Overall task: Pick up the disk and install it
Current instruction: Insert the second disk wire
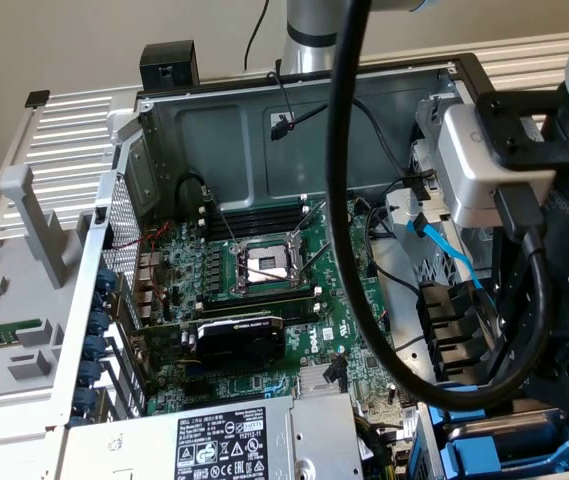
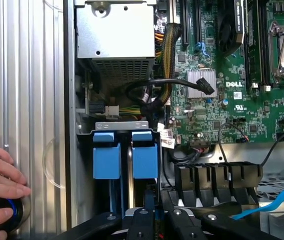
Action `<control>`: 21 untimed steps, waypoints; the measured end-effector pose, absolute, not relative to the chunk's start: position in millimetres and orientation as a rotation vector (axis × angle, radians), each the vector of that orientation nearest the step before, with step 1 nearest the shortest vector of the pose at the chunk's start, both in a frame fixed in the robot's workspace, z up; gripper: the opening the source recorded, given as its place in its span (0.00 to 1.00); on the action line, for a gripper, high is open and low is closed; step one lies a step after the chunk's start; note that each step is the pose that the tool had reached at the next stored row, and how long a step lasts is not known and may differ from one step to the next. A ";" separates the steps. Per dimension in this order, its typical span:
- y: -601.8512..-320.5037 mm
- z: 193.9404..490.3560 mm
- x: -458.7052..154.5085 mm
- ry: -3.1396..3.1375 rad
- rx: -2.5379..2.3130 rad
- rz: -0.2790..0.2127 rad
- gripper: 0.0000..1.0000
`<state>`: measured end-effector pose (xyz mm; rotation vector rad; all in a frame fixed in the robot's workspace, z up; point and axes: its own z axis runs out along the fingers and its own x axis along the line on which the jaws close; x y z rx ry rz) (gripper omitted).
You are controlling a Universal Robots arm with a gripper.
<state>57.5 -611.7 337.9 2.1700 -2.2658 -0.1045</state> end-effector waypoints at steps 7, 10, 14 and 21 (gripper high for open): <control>-611.7 337.6 57.5 -2.266 2.171 -0.106 0.16; -611.7 337.2 57.7 -2.267 2.172 -0.107 0.18; -611.8 339.1 57.6 -2.266 2.171 -0.106 0.31; -611.4 351.2 57.6 -2.267 2.171 -0.107 0.31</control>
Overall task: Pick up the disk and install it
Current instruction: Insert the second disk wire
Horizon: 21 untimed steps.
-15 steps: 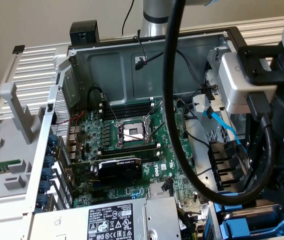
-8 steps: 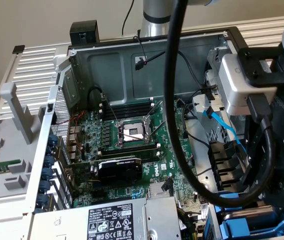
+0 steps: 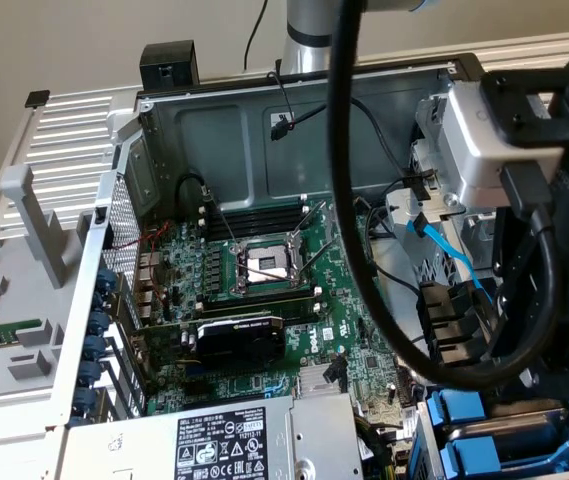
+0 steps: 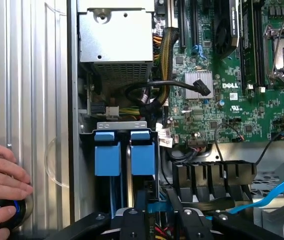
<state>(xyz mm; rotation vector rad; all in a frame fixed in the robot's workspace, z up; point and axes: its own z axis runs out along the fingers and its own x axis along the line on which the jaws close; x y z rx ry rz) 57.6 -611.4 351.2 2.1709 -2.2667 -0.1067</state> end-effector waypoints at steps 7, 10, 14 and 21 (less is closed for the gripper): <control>-609.7 366.0 58.4 -2.267 2.172 -0.106 0.31; -609.2 368.2 58.9 -2.267 2.172 -0.106 0.31; -609.2 368.4 58.9 -2.263 2.175 -0.106 0.31; -609.2 368.4 58.9 -2.260 2.178 -0.107 0.31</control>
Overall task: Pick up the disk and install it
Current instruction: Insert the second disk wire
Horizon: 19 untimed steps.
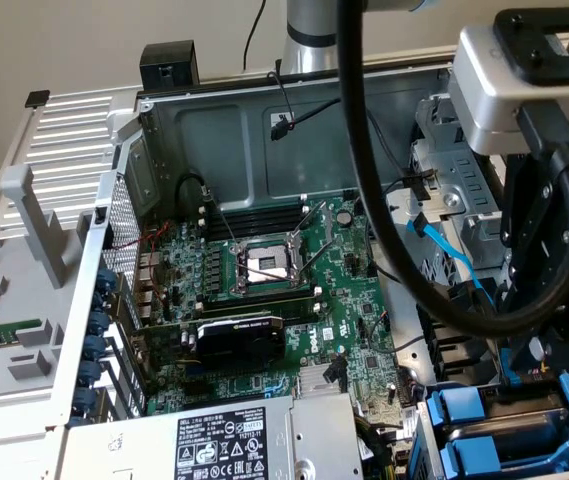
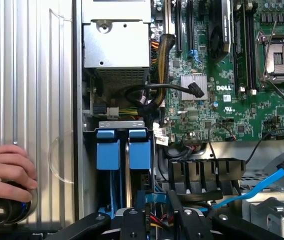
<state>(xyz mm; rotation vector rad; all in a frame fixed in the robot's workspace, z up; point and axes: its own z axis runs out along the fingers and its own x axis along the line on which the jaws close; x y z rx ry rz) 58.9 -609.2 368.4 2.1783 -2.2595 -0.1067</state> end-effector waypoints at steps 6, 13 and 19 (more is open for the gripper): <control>-609.2 368.4 58.9 -2.257 2.181 -0.107 0.16; -608.9 368.5 60.6 -2.233 2.203 -0.107 0.11; -609.0 368.2 60.6 -2.108 2.319 -0.107 0.11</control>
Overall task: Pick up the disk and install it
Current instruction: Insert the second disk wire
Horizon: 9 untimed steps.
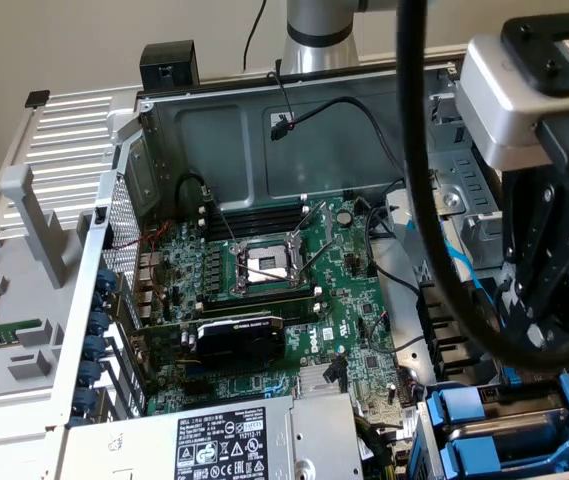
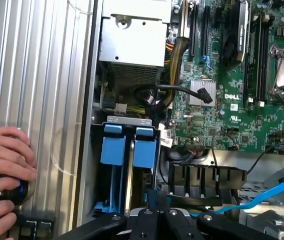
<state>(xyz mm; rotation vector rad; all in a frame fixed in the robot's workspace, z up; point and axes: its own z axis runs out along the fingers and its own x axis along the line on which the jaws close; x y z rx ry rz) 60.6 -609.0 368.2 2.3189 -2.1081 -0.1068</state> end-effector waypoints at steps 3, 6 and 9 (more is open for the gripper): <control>-609.0 368.3 60.6 -2.044 2.374 -0.107 0.11; -609.0 368.3 60.6 -1.976 2.428 -0.106 0.11; -609.0 368.3 60.6 -1.908 2.479 -0.106 0.11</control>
